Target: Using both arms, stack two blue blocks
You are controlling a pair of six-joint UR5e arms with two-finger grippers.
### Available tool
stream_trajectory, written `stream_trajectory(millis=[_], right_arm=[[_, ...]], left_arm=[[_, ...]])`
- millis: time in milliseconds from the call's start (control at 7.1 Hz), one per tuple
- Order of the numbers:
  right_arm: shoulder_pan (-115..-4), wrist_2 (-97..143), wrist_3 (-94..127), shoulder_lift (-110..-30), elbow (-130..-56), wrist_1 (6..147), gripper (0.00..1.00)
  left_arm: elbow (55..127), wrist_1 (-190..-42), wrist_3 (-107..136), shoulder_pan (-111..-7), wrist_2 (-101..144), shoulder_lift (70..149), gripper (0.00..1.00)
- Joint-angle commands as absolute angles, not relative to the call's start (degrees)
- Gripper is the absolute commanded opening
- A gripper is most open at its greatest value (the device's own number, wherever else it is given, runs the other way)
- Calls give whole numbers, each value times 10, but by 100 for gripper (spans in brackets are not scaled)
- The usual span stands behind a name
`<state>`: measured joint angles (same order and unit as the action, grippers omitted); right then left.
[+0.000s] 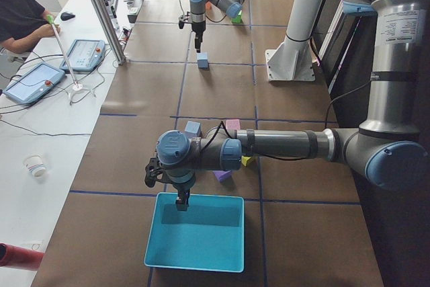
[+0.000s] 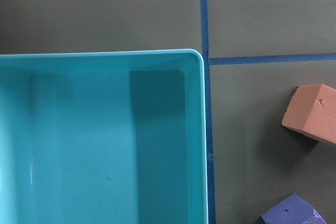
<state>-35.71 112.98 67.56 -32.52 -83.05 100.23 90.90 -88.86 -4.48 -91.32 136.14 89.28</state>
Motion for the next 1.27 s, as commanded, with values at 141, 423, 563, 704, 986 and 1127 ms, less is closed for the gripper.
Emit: stream_trajectory(millis=[141,423,563,704,986,1127], right_arm=[[-468,1194,649,-343,-1057,1178,99],[-573,1237,504,-447,-1133,1205,99],[-610,1239,402,-509,-1156,1205,99],[-650,1244,310,-549,-1159,1204,99],[-731,1308,173,-636,-1157,1196,100],[-755,1309,109,-668,-1152,1197,100]], left_arm=[[946,-918,-13,-899,1363,904,100],[1035,-955,112,-808,1361,908,100],[1061,-957,163,-752,1357,912,100],[1063,-963,217,-710,1354,936,100],[1050,-1044,332,-623,1274,948,100],[1011,-1116,380,-582,1253,949,100]])
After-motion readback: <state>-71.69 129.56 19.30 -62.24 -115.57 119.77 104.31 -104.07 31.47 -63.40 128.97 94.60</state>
